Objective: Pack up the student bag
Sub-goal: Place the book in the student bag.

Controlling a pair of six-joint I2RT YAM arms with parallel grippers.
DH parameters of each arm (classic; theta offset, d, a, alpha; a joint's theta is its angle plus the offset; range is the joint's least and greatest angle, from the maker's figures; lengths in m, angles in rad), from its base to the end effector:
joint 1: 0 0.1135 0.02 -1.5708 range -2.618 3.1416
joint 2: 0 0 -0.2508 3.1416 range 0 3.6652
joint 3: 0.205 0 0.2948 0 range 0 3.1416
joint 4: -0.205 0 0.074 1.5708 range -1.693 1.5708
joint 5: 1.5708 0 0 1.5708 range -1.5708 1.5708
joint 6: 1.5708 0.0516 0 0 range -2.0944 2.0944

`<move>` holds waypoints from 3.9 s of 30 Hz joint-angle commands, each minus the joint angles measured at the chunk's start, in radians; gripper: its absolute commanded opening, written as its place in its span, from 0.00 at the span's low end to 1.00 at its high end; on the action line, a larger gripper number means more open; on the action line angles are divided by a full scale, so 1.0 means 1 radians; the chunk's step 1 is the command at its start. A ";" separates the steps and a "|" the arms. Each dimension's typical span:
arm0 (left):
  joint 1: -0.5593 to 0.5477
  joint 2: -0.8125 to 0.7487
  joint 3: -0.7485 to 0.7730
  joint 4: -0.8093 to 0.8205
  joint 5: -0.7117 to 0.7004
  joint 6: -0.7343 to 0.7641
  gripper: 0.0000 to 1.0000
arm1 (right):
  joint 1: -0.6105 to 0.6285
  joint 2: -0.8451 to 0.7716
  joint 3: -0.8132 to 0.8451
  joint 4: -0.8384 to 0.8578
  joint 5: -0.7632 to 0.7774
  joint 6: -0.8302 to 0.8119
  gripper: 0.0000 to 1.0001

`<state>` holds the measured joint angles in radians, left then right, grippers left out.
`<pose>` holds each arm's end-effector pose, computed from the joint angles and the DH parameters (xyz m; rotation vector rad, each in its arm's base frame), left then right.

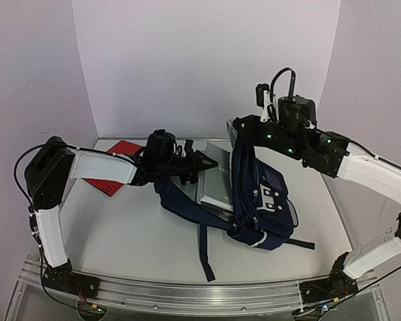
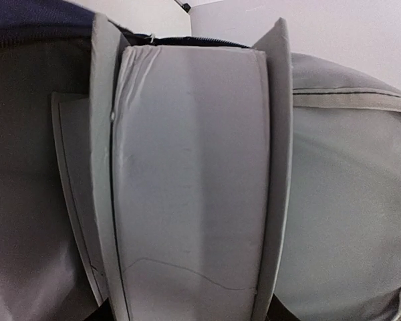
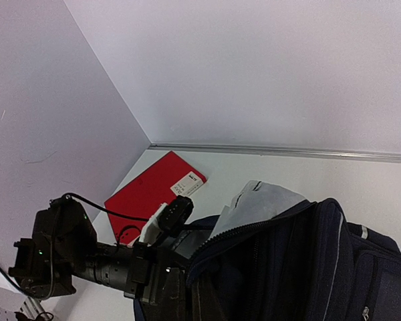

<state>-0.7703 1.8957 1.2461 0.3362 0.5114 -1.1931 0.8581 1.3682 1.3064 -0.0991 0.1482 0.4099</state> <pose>0.3265 -0.3520 0.1877 -0.0540 2.2928 -1.6894 0.2573 0.2861 0.3812 -0.2883 1.7751 0.7972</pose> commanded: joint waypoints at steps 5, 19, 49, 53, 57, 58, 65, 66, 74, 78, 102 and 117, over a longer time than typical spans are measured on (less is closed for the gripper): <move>-0.076 0.132 0.169 0.024 -0.118 0.057 0.39 | 0.002 -0.074 0.022 0.269 0.040 0.001 0.00; -0.053 -0.027 0.282 -0.558 -0.249 0.472 0.98 | 0.003 -0.116 -0.002 0.260 0.086 -0.027 0.00; -0.163 0.242 0.472 -0.357 -0.044 0.325 0.39 | 0.003 0.023 0.094 0.254 0.014 -0.042 0.00; -0.164 0.256 0.482 -0.305 -0.051 0.300 0.39 | 0.003 0.045 0.134 0.255 0.006 -0.057 0.00; -0.165 0.275 0.527 -0.307 -0.050 0.297 0.39 | 0.003 0.090 0.210 0.254 -0.038 -0.073 0.00; -0.166 0.278 0.536 -0.315 -0.051 0.297 0.39 | 0.004 0.101 0.234 0.254 -0.049 -0.079 0.00; -0.167 0.284 0.570 -0.415 -0.062 0.321 0.39 | 0.004 0.161 0.358 0.254 -0.078 -0.129 0.00; -0.167 0.287 0.573 -0.425 -0.060 0.323 0.39 | 0.003 0.169 0.371 0.254 -0.080 -0.135 0.00; -0.185 0.311 0.551 -0.364 -0.025 0.300 0.39 | 0.003 0.207 0.419 0.298 -0.122 -0.137 0.00; -0.191 0.289 0.488 -0.206 0.003 0.273 0.39 | 0.003 0.202 0.397 0.305 -0.075 -0.140 0.00; -0.132 -0.044 0.274 -0.450 -0.107 0.437 0.90 | 0.003 0.029 0.118 0.312 0.178 -0.109 0.00; 0.099 -0.310 0.070 -0.855 -0.426 0.447 1.00 | 0.003 0.009 0.094 0.280 0.194 -0.113 0.00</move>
<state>-0.7138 1.6218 1.3848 -0.4066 0.1771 -0.7529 0.8543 1.4616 1.3624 -0.0368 0.3187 0.3004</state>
